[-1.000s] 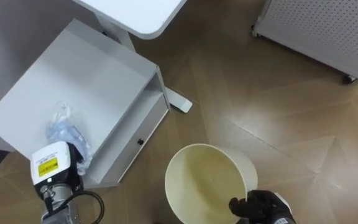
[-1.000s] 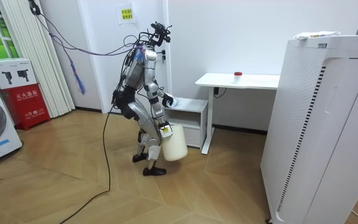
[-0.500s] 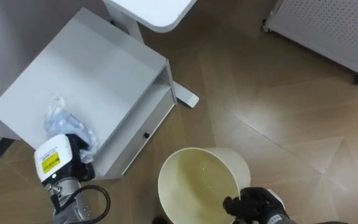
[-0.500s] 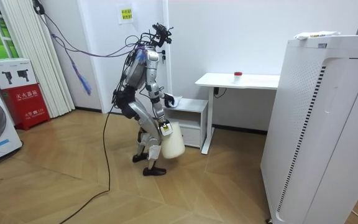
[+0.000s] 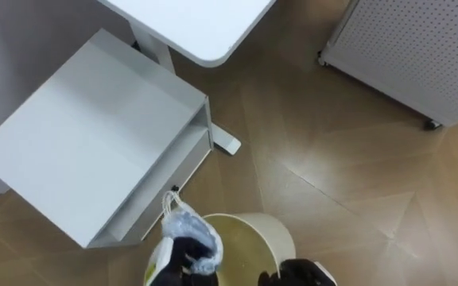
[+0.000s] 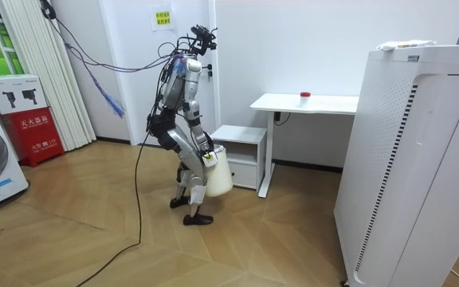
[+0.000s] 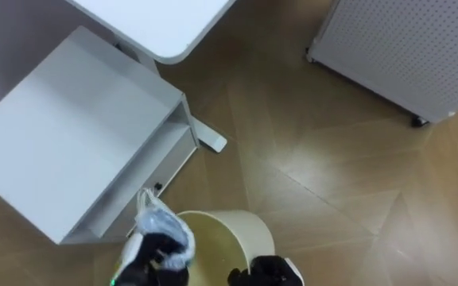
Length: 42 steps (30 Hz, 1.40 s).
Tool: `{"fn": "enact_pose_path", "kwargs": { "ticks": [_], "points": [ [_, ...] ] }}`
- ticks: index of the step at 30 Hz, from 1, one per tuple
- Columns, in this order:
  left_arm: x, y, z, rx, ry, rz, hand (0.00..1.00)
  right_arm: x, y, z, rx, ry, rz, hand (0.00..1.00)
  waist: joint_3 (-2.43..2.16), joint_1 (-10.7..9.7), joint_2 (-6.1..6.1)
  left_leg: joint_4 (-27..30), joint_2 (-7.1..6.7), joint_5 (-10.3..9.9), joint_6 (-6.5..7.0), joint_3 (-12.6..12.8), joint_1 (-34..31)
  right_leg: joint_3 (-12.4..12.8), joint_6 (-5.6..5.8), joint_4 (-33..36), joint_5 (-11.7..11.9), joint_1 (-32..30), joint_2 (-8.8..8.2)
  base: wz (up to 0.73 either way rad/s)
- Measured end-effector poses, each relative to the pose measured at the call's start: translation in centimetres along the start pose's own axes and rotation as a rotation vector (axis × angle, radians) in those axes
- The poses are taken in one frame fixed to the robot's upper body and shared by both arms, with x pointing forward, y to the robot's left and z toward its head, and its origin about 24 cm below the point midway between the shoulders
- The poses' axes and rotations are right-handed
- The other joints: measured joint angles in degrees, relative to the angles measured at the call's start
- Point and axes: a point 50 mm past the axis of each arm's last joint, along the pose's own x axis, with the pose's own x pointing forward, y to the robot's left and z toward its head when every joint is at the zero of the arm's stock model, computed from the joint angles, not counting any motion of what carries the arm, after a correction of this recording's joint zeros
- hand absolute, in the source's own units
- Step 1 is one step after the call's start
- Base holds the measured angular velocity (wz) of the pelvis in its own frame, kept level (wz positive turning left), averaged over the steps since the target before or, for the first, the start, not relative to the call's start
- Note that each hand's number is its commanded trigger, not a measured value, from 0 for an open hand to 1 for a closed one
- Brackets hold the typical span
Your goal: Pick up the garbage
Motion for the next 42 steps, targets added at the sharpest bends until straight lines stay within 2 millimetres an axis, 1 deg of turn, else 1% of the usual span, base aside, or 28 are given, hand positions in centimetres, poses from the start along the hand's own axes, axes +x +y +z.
{"fn": "enact_pose_path", "kwargs": {
  "ticks": [2, 3, 5, 6, 8, 9, 10, 11, 13, 15, 22, 24, 26, 27, 30, 31, 32, 36, 38, 42],
  "points": [
    [-0.5, -0.9, -0.7, -0.001, 0.019, -0.072, 1.00, -0.2, 0.0, -0.7, 0.006, 0.015, 0.000, 1.00, -0.62, 0.6, 0.01, -0.4, -0.10, 0.0, 0.00, 0.0, 1.3, 0.1, 0.01, -0.2, 0.0, 1.2, 0.03, 0.00],
    [-0.6, -1.1, -0.9, 0.003, 0.022, -0.097, 1.00, -0.3, 0.0, -1.0, 0.008, 0.022, 0.000, 1.00, -0.77, 0.7, 0.00, -0.5, -0.10, 0.0, 0.00, 0.0, 1.8, 0.1, 0.01, -0.3, 0.0, 1.7, 0.04, 0.00],
    [-1.3, -2.1, -1.7, 0.014, 0.043, -0.178, 1.00, -0.5, -0.1, -1.5, 0.012, 0.035, -0.001, 1.00, -1.70, 0.9, -0.02, -1.8, -0.21, 0.4, -0.01, 0.1, 3.6, -0.1, 0.18, -1.6, 0.4, 3.4, 0.16, 0.00],
    [-1.7, -2.6, -2.3, 0.017, 0.059, -0.218, 1.00, -0.6, -0.2, -1.8, 0.013, 0.039, 0.000, 1.00, -1.85, 0.9, -0.03, -2.7, -0.21, 0.8, 0.03, 0.1, 4.3, -0.1, 0.22, -2.4, 0.8, 4.1, 0.27, -0.03],
    [-2.2, -3.1, -2.6, 0.009, 0.066, -0.267, 1.00, -0.7, -0.2, -1.9, 0.012, 0.037, 0.004, 1.00, -1.87, 0.9, -0.04, -3.4, -0.18, 1.2, 0.13, 0.5, 4.7, 0.1, 0.25, -3.4, 1.5, 4.4, 0.39, -0.07],
    [-2.5, -3.5, -2.9, 0.010, 0.072, -0.303, 0.80, -0.7, -0.2, -1.9, 0.016, 0.036, 0.004, 1.00, -1.86, 0.9, -0.04, -3.9, -0.17, 1.5, 0.33, 1.0, 4.9, 0.4, 0.33, -3.8, 1.9, 4.4, 0.41, -0.10],
    [-2.6, -3.8, -3.0, 0.012, 0.076, -0.322, 0.00, -0.7, -0.2, -1.9, 0.015, 0.035, 0.004, 1.00, -1.86, 0.9, -0.06, -4.2, -0.18, 1.6, 0.42, 1.2, 5.0, 0.6, 0.40, -4.0, 2.1, 4.4, 0.41, -0.11],
    [-3.0, -4.2, -3.3, 0.016, 0.086, -0.357, 0.00, -0.7, -0.3, -1.9, 0.015, 0.036, 0.003, 1.00, -1.85, 0.8, -0.06, -4.6, -0.25, 1.7, 0.49, 1.4, 5.3, 1.0, 0.55, -4.0, 2.2, 4.3, 0.36, -0.10],
    [-3.3, -4.5, -3.6, 0.022, 0.093, -0.393, 0.00, -0.7, -0.3, -1.9, 0.012, 0.032, 0.004, 1.00, -1.83, 0.9, -0.05, -4.6, -0.32, 1.7, 0.52, 1.5, 5.2, 1.1, 0.62, -4.1, 2.2, 4.3, 0.31, -0.03],
    [-3.2, -4.3, -3.6, 0.037, 0.088, -0.419, 0.00, -0.7, -0.2, -1.9, 0.007, 0.033, 0.009, 1.00, -1.76, 1.0, -0.16, -4.7, -0.29, 1.7, 0.58, 1.5, 5.1, 1.0, 0.66, -4.3, 2.3, 4.2, 0.35, 0.02],
    [-3.2, -4.0, -3.6, 0.063, 0.072, -0.448, 0.00, -0.7, -0.3, -1.9, 0.011, 0.031, 0.007, 1.00, -1.58, 1.1, -0.01, -5.1, -0.17, 1.7, 0.54, 1.5, 5.1, 1.1, 0.68, -4.9, 2.3, 4.1, 0.93, -0.02],
    [-3.1, -3.8, -3.6, 0.070, 0.069, -0.444, 0.00, -0.7, -0.3, -1.9, 0.015, 0.028, 0.007, 1.00, -1.40, 1.3, 0.05, -5.2, -0.15, 1.7, 0.53, 1.6, 5.1, 1.1, 0.68, -4.9, 2.3, 4.1, 0.99, 0.00],
    [-3.0, -3.7, -3.5, 0.094, 0.057, -0.442, 0.00, -0.8, -0.5, -1.9, 0.015, 0.026, 0.001, 1.00, -1.10, 1.3, 0.14, -5.3, -0.19, 1.7, 0.51, 1.7, 5.1, 1.1, 0.70, -4.9, 2.2, 4.1, 0.93, 0.00],
    [-3.0, -3.6, -3.5, 0.108, 0.054, -0.442, 0.00, -0.9, -1.0, -2.0, 0.008, 0.029, -0.009, 1.00, -1.06, 1.1, 0.19, -5.3, -0.19, 1.7, 0.50, 1.6, 5.1, 1.0, 0.70, -4.9, 2.2, 4.1, 0.92, 0.00],
    [-2.7, -3.0, -3.3, 0.172, 0.038, -0.429, 0.00, -1.0, -1.6, -2.1, 0.004, 0.024, -0.022, 1.00, -0.80, 1.5, 0.60, -5.2, -0.14, 1.5, 0.50, 1.6, 5.2, 1.1, 0.73, -5.0, 2.2, 4.2, 1.06, 0.00],
    [-2.5, -2.6, -3.3, 0.190, 0.036, -0.419, 0.00, -1.1, -1.8, -2.1, 0.008, 0.023, -0.028, 1.00, -0.63, 1.6, 0.88, -5.2, -0.14, 1.5, 0.50, 1.6, 5.4, 1.1, 0.73, -5.1, 2.2, 4.4, 0.98, 0.00],
    [-2.4, -2.2, -3.5, 0.211, 0.037, -0.405, 0.00, -1.1, -2.0, -2.1, 0.009, 0.024, -0.034, 1.00, -0.41, 1.7, 1.22, -5.3, -0.11, 1.5, 0.50, 1.6, 6.1, 1.1, 0.73, -5.1, 2.2, 5.0, 0.92, 0.00],
    [-2.3, -0.5, -4.4, 0.254, 0.057, -0.355, 0.00, -1.2, -2.7, -2.5, 0.028, 0.040, -0.043, 1.00, -0.33, 2.0, 1.64, -7.1, -0.18, 1.5, 0.47, 2.3, 10.2, 1.6, 0.91, -6.1, 2.1, 8.4, 1.12, -0.08],
    [-2.2, 0.0, -4.6, 0.263, 0.062, -0.327, 0.00, -1.4, -3.1, -2.7, 0.036, 0.049, -0.047, 1.00, -0.32, 2.0, 1.87, -7.5, -0.19, 1.3, 0.37, 2.7, 12.2, 1.8, 1.11, -6.9, 2.2, 10.4, 1.53, -0.12],
    [-2.5, 0.1, -4.6, 0.284, 0.034, -0.288, 0.00, -2.1, -4.5, -3.8, 0.033, 0.077, -0.081, 1.00, -0.37, 2.3, 2.17, -10.6, -0.33, 1.3, 0.41, 4.2, 18.0, 3.0, 1.93, -9.6, 2.9, 15.1, 2.52, -0.23]
  ]
}}
